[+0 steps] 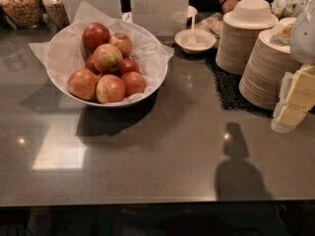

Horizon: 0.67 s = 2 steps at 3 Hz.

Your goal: Pick apple from white bowl

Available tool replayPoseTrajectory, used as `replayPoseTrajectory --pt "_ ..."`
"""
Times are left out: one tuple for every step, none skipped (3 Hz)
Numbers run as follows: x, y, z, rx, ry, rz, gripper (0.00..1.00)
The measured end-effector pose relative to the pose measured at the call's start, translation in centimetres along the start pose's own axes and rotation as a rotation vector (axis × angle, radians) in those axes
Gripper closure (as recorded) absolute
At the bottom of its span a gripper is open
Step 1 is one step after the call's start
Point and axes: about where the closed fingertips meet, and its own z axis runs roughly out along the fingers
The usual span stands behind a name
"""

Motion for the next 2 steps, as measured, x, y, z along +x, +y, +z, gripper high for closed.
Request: replayPoseTrajectory --pt "0.0 0.0 0.0 0.0 0.0 0.0 0.0" --pt "-1.5 -1.4 0.9 0.006 -0.032 -0.051 0.0"
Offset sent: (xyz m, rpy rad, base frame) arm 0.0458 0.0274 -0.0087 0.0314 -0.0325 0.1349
